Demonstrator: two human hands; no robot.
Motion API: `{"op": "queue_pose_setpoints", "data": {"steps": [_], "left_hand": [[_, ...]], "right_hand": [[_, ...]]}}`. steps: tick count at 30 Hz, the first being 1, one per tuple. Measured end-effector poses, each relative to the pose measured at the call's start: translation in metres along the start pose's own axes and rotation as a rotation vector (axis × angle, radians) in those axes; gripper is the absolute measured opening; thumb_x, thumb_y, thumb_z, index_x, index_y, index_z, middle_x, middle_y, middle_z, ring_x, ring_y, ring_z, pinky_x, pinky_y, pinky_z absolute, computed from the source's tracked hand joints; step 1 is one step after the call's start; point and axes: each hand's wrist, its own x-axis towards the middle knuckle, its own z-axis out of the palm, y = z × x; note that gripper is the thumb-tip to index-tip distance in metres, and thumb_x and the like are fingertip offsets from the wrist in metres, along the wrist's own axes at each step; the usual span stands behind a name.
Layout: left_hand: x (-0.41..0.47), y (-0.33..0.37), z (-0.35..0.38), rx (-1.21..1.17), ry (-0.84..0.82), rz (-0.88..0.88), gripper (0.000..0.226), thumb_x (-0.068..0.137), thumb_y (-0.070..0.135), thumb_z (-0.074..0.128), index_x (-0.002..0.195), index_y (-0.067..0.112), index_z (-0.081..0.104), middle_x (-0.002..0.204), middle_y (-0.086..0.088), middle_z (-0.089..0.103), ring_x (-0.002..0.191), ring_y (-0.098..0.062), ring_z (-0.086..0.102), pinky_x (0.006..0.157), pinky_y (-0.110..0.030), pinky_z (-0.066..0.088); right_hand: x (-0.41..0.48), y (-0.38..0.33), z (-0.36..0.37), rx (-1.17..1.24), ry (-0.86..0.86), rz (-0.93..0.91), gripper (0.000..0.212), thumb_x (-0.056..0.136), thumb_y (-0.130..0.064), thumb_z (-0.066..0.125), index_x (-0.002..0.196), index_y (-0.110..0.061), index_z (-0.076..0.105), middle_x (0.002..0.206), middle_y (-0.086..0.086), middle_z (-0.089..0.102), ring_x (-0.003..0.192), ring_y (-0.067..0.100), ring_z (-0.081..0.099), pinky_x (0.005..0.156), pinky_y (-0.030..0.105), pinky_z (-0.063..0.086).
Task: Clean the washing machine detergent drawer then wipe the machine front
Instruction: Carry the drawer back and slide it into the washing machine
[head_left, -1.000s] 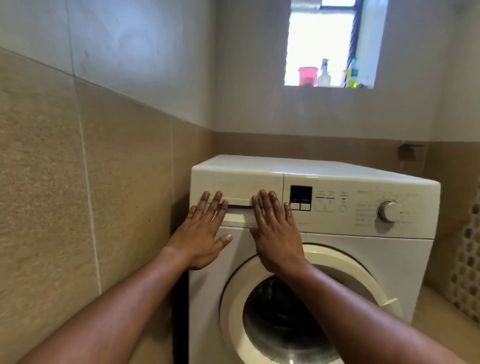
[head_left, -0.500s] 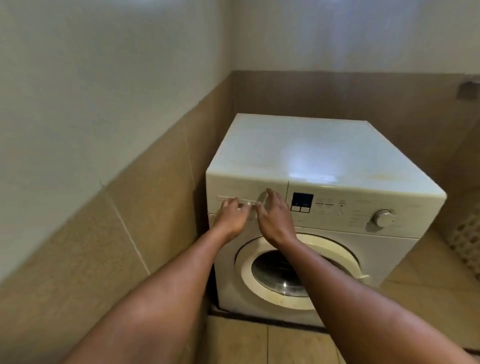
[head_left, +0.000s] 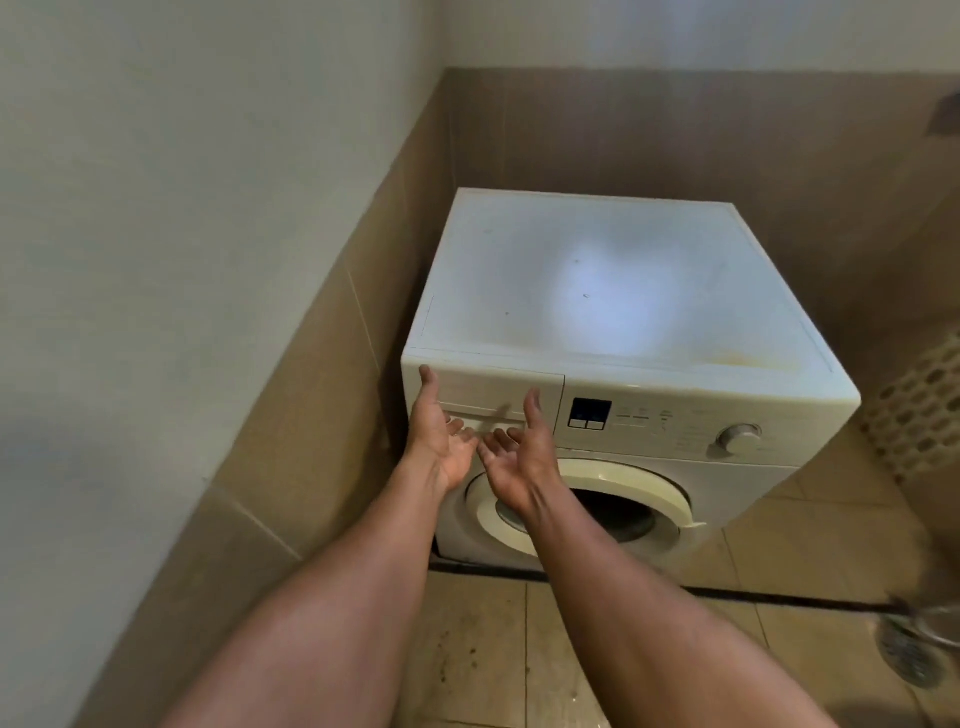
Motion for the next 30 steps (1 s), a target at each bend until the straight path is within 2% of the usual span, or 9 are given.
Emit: {"op": "queue_pose_setpoints", "data": {"steps": [3, 6, 11, 14, 18, 21, 23, 26, 30], "left_hand": [[0.021, 0.001, 0.004, -0.088, -0.044, -0.006, 0.089, 0.076, 0.066, 0.071, 0.136, 0.004, 0.05, 0.121, -0.021, 0.059, 0.115, -0.035, 0.059, 0.104, -0.045, 0.049], [0.036, 0.002, 0.008, -0.148, -0.027, -0.023, 0.067, 0.077, 0.058, 0.074, 0.114, 0.005, 0.06, 0.104, -0.02, 0.066, 0.101, -0.034, 0.064, 0.093, -0.044, 0.054], [0.059, -0.004, 0.003, -0.149, -0.008, -0.031, 0.082, 0.06, 0.048, 0.088, 0.125, 0.005, 0.062, 0.117, -0.021, 0.069, 0.108, -0.036, 0.066, 0.101, -0.05, 0.052], [0.06, -0.015, 0.001, -0.172, 0.011, -0.011, 0.076, 0.061, 0.047, 0.087, 0.119, 0.004, 0.065, 0.108, -0.02, 0.071, 0.102, -0.036, 0.068, 0.099, -0.052, 0.052], [0.035, -0.027, -0.015, -0.182, 0.041, -0.009, 0.081, 0.061, 0.045, 0.084, 0.124, 0.001, 0.058, 0.113, -0.023, 0.068, 0.109, -0.039, 0.065, 0.1, -0.058, 0.05], [-0.003, -0.037, -0.035, -0.176, 0.069, -0.028, 0.079, 0.066, 0.045, 0.079, 0.127, 0.001, 0.054, 0.111, -0.022, 0.067, 0.108, -0.037, 0.065, 0.095, -0.054, 0.053], [-0.031, -0.046, -0.049, -0.19, 0.071, -0.03, 0.092, 0.055, 0.047, 0.087, 0.128, 0.001, 0.054, 0.107, -0.021, 0.068, 0.109, -0.036, 0.064, 0.09, -0.05, 0.057], [-0.057, -0.058, -0.061, -0.211, 0.06, -0.023, 0.113, 0.028, 0.047, 0.099, 0.123, 0.001, 0.058, 0.094, -0.018, 0.074, 0.104, -0.034, 0.066, 0.073, -0.041, 0.062], [-0.065, -0.057, -0.058, -0.247, 0.089, -0.028, 0.097, 0.048, 0.042, 0.087, 0.128, 0.0, 0.055, 0.095, -0.019, 0.072, 0.099, -0.033, 0.067, 0.062, -0.036, 0.061]], "right_hand": [[0.025, 0.002, 0.009, 0.106, 0.021, -0.071, 0.085, 0.08, -0.051, 0.074, 0.145, -0.008, 0.04, 0.137, 0.024, 0.05, 0.124, 0.035, 0.055, 0.101, 0.044, 0.051], [0.039, 0.002, 0.016, 0.206, 0.059, -0.069, 0.073, 0.081, -0.042, 0.077, 0.136, -0.002, 0.051, 0.119, 0.023, 0.062, 0.108, 0.033, 0.064, 0.086, 0.04, 0.057], [0.057, 0.013, 0.015, 0.256, 0.106, -0.098, 0.09, 0.059, -0.038, 0.089, 0.132, 0.001, 0.054, 0.121, 0.021, 0.065, 0.111, 0.036, 0.066, 0.098, 0.045, 0.053], [0.057, 0.02, 0.013, 0.278, 0.097, -0.15, 0.105, 0.044, -0.039, 0.098, 0.13, 0.004, 0.055, 0.119, 0.024, 0.068, 0.11, 0.038, 0.067, 0.099, 0.05, 0.052], [0.029, 0.038, 0.004, 0.2, 0.162, -0.183, 0.082, 0.065, -0.038, 0.086, 0.13, 0.001, 0.053, 0.119, 0.025, 0.068, 0.108, 0.038, 0.068, 0.087, 0.05, 0.058], [-0.008, 0.052, -0.011, 0.193, 0.18, -0.155, 0.07, 0.077, -0.036, 0.078, 0.13, 0.001, 0.052, 0.117, 0.026, 0.068, 0.106, 0.037, 0.069, 0.085, 0.047, 0.059], [-0.034, 0.063, -0.022, 0.194, 0.189, -0.14, 0.066, 0.078, -0.034, 0.075, 0.129, 0.002, 0.052, 0.117, 0.027, 0.067, 0.105, 0.037, 0.07, 0.081, 0.045, 0.06], [-0.06, 0.073, -0.037, 0.182, 0.185, -0.13, 0.068, 0.078, -0.034, 0.074, 0.131, 0.003, 0.052, 0.121, 0.028, 0.066, 0.109, 0.038, 0.068, 0.086, 0.045, 0.06], [-0.067, 0.071, -0.036, 0.161, 0.191, -0.136, 0.068, 0.079, -0.035, 0.074, 0.13, 0.005, 0.052, 0.118, 0.028, 0.067, 0.108, 0.037, 0.068, 0.081, 0.041, 0.06]]}}
